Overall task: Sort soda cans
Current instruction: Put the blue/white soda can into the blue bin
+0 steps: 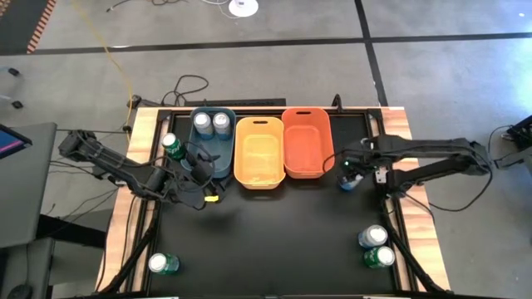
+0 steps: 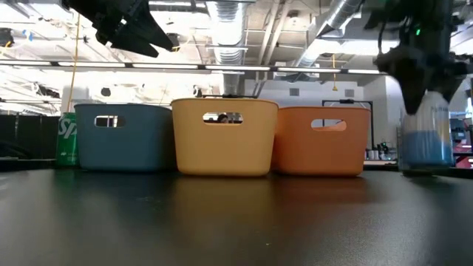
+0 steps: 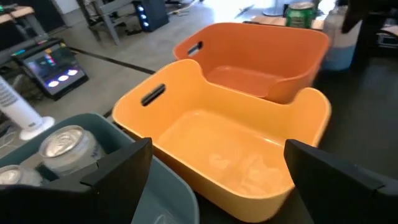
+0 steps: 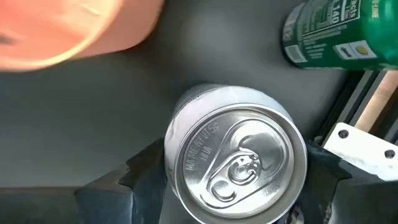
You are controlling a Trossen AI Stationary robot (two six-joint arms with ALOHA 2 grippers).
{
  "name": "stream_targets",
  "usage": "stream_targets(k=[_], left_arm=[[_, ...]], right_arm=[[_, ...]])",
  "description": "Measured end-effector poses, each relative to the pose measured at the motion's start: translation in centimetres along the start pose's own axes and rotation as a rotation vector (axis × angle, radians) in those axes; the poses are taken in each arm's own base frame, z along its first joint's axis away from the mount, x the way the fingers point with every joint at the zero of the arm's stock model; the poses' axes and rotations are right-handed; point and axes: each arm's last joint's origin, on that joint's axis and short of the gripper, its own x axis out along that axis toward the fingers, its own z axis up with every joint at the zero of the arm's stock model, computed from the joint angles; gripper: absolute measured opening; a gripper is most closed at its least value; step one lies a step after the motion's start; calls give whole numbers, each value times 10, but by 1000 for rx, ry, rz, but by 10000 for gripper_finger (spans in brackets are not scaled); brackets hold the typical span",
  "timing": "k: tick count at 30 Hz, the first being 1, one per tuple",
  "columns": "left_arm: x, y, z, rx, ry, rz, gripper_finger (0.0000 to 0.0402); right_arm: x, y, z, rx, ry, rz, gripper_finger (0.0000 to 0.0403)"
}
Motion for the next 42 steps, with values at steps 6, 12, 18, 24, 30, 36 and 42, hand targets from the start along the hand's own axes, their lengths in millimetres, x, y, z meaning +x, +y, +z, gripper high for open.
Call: stream_targets(k=[6,12,18,24,30,36,42], left_arm=[[-3,-5,1,-28,-15,-30,361],[8,-28,-3,10,-16,-122,361],[22,-59,-2,35,-96,-295,361],[29,-88,0,143,-186,-629,361],[40,-110,8,131,-191,-659,361],[57,-131,12,150,-185,-641,361],[67,-140,19,134,-183,-619,361]], right_arm=[[-45,23,-20,-73,-62,173,272],[-72,48,-45,-169,-130,260,272],[-77,95,-63,-304,-153,310,272],[-77,146,-64,-516,-196,316,272],[-85,185,-57,-649,-262,378,272],[-94,209,-47,-717,-331,449,271],[-87,221,-43,-759,-319,440,271]])
